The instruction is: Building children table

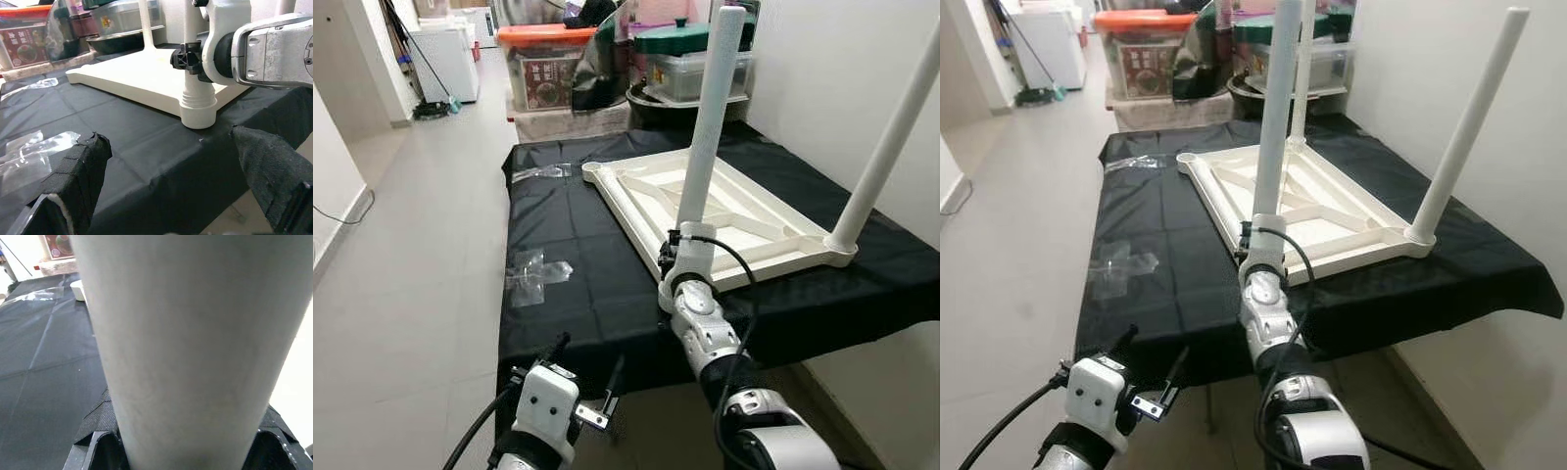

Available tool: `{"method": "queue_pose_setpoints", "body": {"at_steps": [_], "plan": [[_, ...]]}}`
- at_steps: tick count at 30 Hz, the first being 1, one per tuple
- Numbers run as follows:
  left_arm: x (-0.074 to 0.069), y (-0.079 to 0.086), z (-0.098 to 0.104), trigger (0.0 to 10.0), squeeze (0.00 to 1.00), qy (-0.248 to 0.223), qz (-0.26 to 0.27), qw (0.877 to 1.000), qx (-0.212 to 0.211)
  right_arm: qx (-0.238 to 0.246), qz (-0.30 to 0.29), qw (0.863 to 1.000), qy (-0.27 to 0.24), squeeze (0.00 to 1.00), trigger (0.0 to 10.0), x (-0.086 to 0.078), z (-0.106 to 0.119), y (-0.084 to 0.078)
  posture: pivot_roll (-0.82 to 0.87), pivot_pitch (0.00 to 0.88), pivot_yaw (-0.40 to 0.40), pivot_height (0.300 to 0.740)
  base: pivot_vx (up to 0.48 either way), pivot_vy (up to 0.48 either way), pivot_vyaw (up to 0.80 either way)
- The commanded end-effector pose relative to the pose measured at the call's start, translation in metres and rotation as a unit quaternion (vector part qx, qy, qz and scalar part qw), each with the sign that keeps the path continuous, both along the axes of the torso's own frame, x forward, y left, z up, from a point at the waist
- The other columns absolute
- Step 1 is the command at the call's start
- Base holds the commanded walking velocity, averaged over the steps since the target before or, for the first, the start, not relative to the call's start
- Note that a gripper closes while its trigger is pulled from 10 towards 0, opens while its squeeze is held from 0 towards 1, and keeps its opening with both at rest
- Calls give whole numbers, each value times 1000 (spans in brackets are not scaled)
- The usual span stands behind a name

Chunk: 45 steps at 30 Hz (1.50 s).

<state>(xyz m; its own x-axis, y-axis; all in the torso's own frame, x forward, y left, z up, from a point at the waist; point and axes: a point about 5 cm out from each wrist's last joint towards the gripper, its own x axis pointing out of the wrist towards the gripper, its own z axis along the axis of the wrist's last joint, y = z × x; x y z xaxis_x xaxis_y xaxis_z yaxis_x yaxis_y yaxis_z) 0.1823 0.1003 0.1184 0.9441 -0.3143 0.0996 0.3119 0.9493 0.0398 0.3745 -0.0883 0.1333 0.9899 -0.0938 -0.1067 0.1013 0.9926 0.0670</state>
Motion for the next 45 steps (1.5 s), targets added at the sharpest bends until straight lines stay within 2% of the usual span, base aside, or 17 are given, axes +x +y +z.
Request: {"method": "queue_pose_setpoints", "body": {"at_steps": [1,3,4,7,8,16,18,19,21,22,25,27,34,40,41,43,45], "plan": [[0,0,-4,10000,0,9,-1,1000,2,25,19,999,5,0,10000,-1,-6,7,52,0,-1,740,0,0,0],[0,0,-4,10000,0,9,-1,1000,2,25,19,999,5,0,10000,-1,-6,7,52,0,-1,740,0,0,0],[1,-1,-4,10000,0,9,-1,1000,2,36,48,998,-14,1000,10000,0,-2,11,40,0,-6,740,0,0,0],[1,-1,-4,10000,0,9,0,1000,2,48,75,996,-32,1000,10000,2,4,12,27,0,-2,740,0,0,0],[1,-1,-4,10000,0,8,-1,1000,2,72,115,990,-46,0,10000,5,10,14,17,0,6,740,0,0,0],[2,0,-4,10000,0,9,-1,1000,3,58,291,952,-75,0,10000,2,19,21,22,0,8,740,0,0,0],[2,1,-4,10000,0,7,0,1000,5,44,433,899,-46,0,10000,-3,16,19,34,0,9,740,0,0,0],[2,1,-4,10000,0,7,0,1000,5,44,433,899,-46,0,10000,-3,16,19,34,0,9,740,0,0,0],[2,2,-4,10000,0,6,1,1000,7,55,542,838,-16,0,10000,-7,20,18,49,0,15,740,0,0,0],[2,2,-4,10000,0,6,1,1000,7,55,542,838,-16,0,10000,-7,20,18,49,0,15,740,0,0,0],[2,2,-4,10000,0,6,3,1000,7,67,631,773,7,0,10000,-13,26,20,69,0,-7,740,0,0,0],[2,2,-3,10000,0,6,5,1000,6,67,664,745,16,0,10000,-16,27,22,71,0,-9,740,0,0,0],[2,2,-3,10000,0,5,7,1000,5,62,713,698,24,0,10000,-21,29,32,71,0,-11,740,0,0,0],[2,1,-3,10000,0,6,6,1000,5,47,717,695,20,0,10000,-23,26,39,71,0,-11,740,0,0,0],[2,1,-3,10000,0,6,6,1000,5,34,691,722,13,0,0,-21,23,41,73,0,-15,740,0,0,0],[2,1,-4,10000,0,6,6,1000,4,-6,607,795,4,0,0,-13,17,41,72,0,-15,740,0,0,0],[2,1,-4,10000,0,6,6,1000,4,-6,607,795,4,0,0,-13,17,41,72,0,-15,740,0,0,0]]}}
